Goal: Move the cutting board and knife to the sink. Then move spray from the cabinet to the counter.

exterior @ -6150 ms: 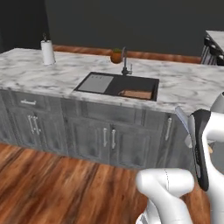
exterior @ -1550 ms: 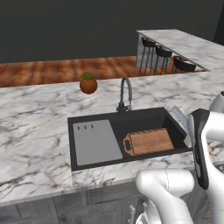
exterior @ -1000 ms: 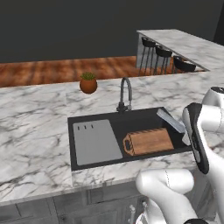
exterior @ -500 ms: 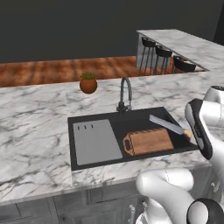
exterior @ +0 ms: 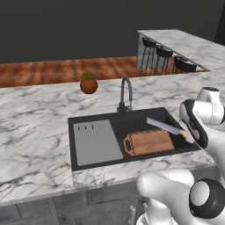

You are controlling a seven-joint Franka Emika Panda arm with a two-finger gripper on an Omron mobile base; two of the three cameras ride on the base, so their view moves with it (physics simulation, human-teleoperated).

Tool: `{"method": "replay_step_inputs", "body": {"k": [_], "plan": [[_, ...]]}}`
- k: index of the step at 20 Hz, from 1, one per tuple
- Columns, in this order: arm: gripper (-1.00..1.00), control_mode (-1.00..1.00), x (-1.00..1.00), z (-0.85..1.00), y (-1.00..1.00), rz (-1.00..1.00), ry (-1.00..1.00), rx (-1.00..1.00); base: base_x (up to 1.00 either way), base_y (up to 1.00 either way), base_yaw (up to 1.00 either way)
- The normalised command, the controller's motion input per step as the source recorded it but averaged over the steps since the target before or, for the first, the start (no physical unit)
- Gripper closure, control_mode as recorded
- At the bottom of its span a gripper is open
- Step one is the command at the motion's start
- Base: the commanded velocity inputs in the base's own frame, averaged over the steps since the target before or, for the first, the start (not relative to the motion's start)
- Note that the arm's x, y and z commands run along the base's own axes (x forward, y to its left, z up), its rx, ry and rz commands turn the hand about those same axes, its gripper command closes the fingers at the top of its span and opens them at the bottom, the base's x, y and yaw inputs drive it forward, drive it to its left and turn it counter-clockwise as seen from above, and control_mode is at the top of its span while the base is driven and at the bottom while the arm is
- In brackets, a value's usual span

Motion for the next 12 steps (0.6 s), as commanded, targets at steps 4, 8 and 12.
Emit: {"method": "replay_step_inputs", "body": {"k": [4, 8, 12], "plan": [[1.0, -1.0, 0.5, -0.22, 0.03, 0.0, 0.1, 0.0, 0.0, 0.0, 0.0], [1.0, -1.0, 0.4, -0.26, 0.02, 0.0, 0.04, 0.0, 0.0, 0.0, 0.0], [1.0, -1.0, 0.33, -0.31, 0.02, 0.04, 0.0, 0.0, 0.0, 0.0, 0.0]]}}
